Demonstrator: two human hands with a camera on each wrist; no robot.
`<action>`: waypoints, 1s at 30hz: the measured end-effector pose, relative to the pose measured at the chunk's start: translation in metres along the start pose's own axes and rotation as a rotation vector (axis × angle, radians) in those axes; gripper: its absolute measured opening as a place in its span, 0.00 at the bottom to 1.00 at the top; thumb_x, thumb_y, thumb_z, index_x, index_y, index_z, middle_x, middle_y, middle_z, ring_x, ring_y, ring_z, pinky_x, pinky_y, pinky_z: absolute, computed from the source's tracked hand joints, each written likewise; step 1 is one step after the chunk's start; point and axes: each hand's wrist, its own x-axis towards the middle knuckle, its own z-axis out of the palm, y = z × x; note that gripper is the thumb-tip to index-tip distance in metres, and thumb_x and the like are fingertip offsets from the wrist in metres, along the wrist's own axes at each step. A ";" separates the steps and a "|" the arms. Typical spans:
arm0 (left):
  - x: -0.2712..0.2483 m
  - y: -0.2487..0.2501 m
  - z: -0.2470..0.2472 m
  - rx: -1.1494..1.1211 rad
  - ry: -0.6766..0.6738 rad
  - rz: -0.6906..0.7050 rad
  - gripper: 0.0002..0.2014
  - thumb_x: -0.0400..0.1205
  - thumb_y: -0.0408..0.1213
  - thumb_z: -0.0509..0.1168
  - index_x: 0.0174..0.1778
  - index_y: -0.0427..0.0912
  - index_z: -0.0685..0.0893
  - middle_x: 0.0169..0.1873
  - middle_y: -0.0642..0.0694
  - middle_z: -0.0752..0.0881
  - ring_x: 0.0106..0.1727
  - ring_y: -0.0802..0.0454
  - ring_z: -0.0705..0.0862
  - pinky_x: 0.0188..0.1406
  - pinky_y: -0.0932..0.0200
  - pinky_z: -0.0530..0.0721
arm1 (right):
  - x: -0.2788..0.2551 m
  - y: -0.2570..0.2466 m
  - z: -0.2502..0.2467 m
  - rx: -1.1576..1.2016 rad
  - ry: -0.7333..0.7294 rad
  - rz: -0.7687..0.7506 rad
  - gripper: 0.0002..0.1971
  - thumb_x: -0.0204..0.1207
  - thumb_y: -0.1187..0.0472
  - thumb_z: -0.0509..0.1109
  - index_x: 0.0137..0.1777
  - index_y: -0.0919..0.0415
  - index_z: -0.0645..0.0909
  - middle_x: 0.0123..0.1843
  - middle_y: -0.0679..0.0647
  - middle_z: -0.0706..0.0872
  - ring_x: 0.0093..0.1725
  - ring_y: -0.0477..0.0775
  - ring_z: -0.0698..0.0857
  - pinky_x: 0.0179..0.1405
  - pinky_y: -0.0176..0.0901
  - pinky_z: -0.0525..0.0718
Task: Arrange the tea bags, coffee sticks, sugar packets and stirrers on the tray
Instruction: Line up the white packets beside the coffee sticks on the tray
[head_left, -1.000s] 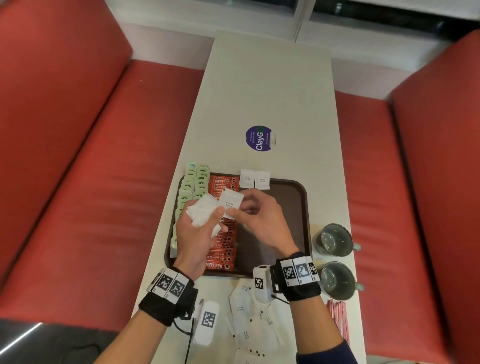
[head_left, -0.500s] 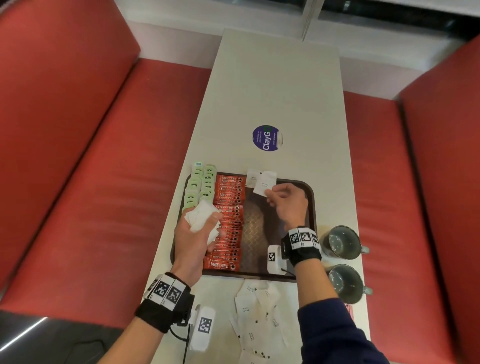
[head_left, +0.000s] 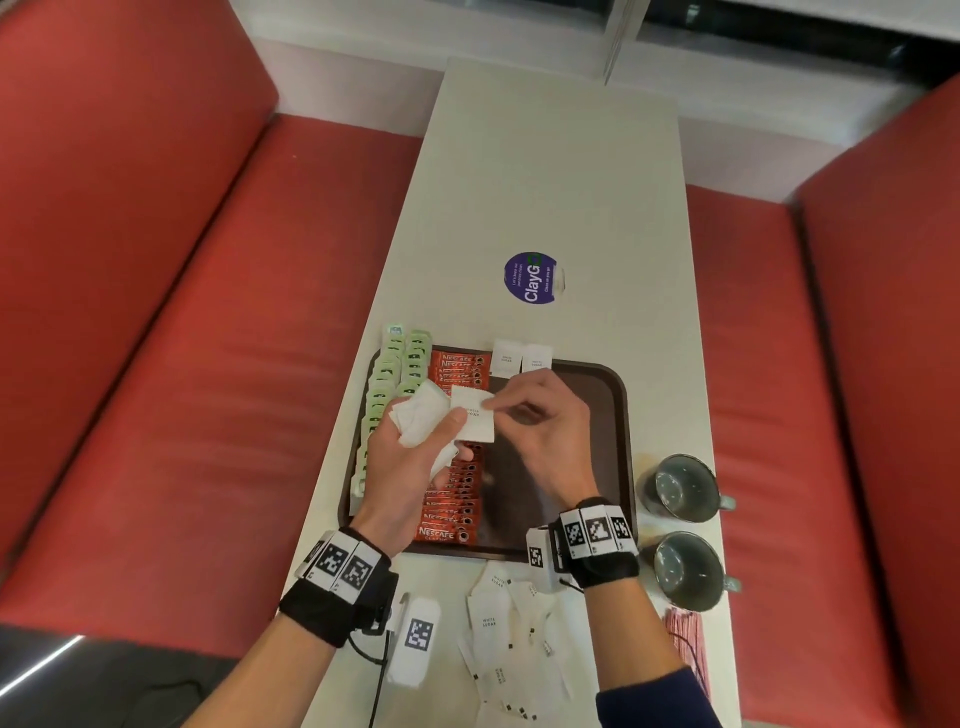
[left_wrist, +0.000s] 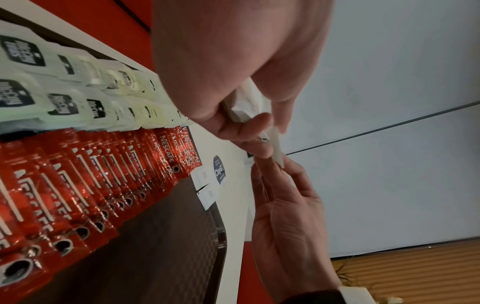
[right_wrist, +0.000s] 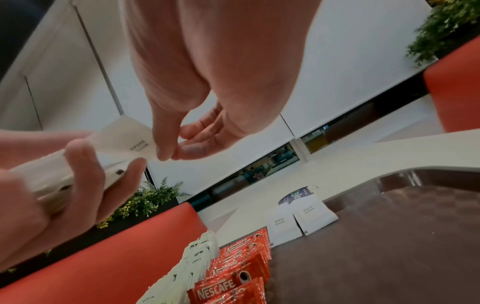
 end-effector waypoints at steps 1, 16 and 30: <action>0.000 0.000 0.000 0.014 0.012 0.003 0.23 0.84 0.38 0.80 0.73 0.49 0.82 0.59 0.42 0.95 0.43 0.45 0.92 0.32 0.56 0.80 | -0.001 -0.002 0.001 0.001 0.005 0.004 0.10 0.76 0.74 0.86 0.50 0.59 0.97 0.55 0.53 0.90 0.57 0.59 0.92 0.58 0.49 0.94; 0.002 -0.003 0.001 0.013 0.101 0.027 0.23 0.82 0.36 0.81 0.72 0.48 0.82 0.55 0.41 0.96 0.43 0.44 0.94 0.29 0.57 0.88 | 0.008 0.009 -0.012 0.004 0.107 0.450 0.13 0.77 0.62 0.88 0.55 0.58 0.88 0.46 0.50 0.98 0.50 0.46 0.96 0.53 0.36 0.91; 0.000 -0.016 -0.023 0.076 0.085 0.003 0.17 0.89 0.39 0.74 0.73 0.47 0.82 0.57 0.38 0.94 0.46 0.39 0.95 0.25 0.59 0.82 | 0.069 0.102 0.004 -0.420 0.154 0.511 0.14 0.80 0.64 0.84 0.45 0.45 0.84 0.39 0.40 0.91 0.59 0.59 0.91 0.70 0.58 0.87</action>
